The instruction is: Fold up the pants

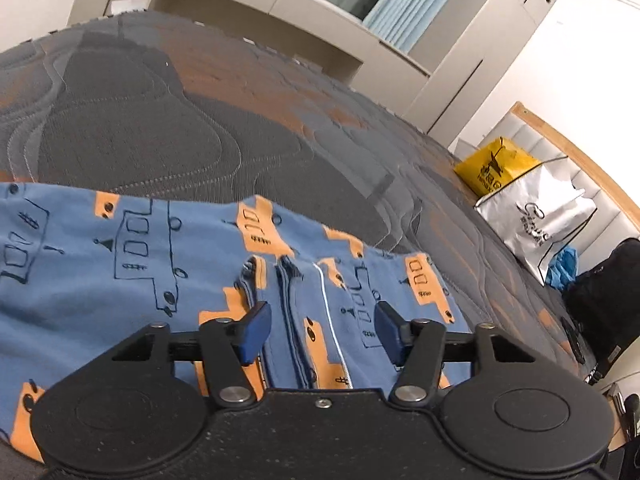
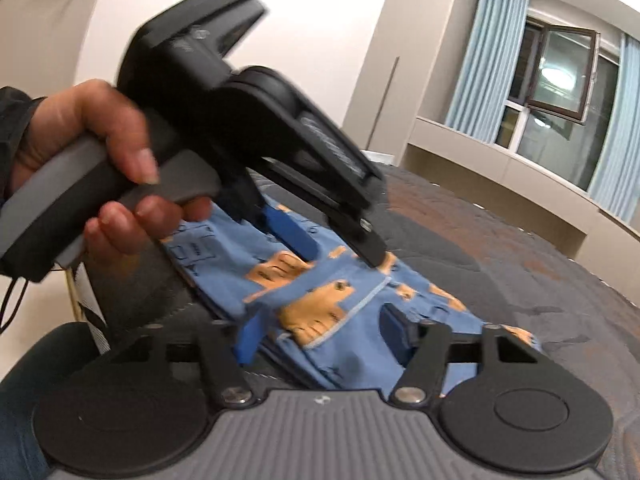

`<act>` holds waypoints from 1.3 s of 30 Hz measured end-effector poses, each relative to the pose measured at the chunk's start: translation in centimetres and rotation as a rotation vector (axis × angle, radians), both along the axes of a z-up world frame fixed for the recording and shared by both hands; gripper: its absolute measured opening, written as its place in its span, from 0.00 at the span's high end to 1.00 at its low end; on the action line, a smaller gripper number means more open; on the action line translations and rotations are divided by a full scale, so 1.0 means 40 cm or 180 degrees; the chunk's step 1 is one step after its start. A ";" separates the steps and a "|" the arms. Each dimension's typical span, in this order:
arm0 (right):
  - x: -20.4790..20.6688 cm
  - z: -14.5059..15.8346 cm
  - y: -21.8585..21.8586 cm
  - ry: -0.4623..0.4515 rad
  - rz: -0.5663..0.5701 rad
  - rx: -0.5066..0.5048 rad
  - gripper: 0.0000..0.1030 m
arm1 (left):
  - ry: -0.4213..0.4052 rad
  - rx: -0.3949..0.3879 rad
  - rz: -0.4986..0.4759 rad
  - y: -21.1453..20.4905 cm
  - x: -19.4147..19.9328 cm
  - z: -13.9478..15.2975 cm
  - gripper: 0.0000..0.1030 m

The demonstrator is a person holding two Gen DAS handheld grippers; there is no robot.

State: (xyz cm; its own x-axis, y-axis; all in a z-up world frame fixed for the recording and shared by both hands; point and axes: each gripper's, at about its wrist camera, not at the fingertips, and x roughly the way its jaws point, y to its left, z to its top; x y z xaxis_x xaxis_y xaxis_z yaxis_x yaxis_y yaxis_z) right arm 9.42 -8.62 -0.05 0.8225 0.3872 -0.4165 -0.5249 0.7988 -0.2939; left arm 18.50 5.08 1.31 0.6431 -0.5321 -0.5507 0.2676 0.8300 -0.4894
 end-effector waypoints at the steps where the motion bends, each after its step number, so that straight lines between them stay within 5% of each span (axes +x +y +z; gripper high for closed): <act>1: 0.001 -0.002 0.008 0.0014 0.0018 -0.0008 0.53 | 0.0027 0.0001 -0.0019 -0.003 0.006 -0.004 0.52; 4: 0.015 -0.012 0.019 0.0128 0.0003 -0.0024 0.64 | 0.0154 -0.0012 -0.0040 -0.005 0.024 -0.017 0.60; 7: 0.013 -0.013 0.020 0.0184 0.0043 0.0022 0.83 | 0.0236 -0.0013 -0.0013 -0.008 0.038 -0.026 0.60; 10: -0.001 -0.008 0.019 0.0142 0.0058 0.0064 0.91 | 0.0251 -0.0039 -0.0001 -0.009 0.040 -0.023 0.60; 16: -0.012 0.025 -0.014 0.0218 0.0081 0.0378 0.92 | 0.0343 -0.0127 0.0020 0.001 0.050 -0.030 0.62; 17: -0.015 0.027 -0.015 0.0210 0.0094 0.0373 0.92 | 0.0344 -0.0125 0.0037 -0.002 0.052 -0.031 0.67; 18: -0.018 0.028 -0.013 0.0206 0.0102 0.0355 0.92 | 0.0329 -0.0089 0.0064 -0.005 0.053 -0.030 0.86; 19: -0.018 0.026 -0.011 0.0221 0.0108 0.0341 0.92 | 0.0309 -0.0066 0.0086 -0.005 0.053 -0.029 0.94; 24: -0.021 0.036 -0.007 0.0213 0.0124 0.0313 0.92 | 0.0117 -0.0058 0.0171 0.009 0.030 -0.001 0.96; 29: -0.018 0.026 0.022 0.0261 0.0217 0.0199 0.90 | 0.0075 0.0238 0.0168 0.008 0.024 -0.015 0.93; 32: -0.015 0.020 0.022 0.0300 0.0242 0.0177 0.75 | 0.0009 0.0265 0.0248 0.011 0.017 -0.032 0.84; 34: -0.025 0.036 -0.001 0.0204 0.0223 0.0161 0.33 | -0.0028 0.0263 0.0297 0.017 0.010 -0.027 0.56; 38: -0.040 0.067 -0.092 -0.0127 -0.0091 0.0026 0.12 | -0.0222 0.0394 0.0453 0.013 -0.005 -0.015 0.39; 39: -0.029 0.074 -0.124 -0.0201 -0.0278 -0.0034 0.07 | -0.0301 0.0494 0.0510 0.004 -0.008 -0.013 0.27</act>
State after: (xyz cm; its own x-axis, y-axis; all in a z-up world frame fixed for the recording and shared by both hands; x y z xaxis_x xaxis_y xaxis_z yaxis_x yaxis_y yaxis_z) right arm 8.26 -13.58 2.90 0.8776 0.3087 -0.3667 -0.4336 0.8373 -0.3329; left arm 18.19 5.26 0.78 0.7651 -0.3326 -0.5514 0.1649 0.9289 -0.3316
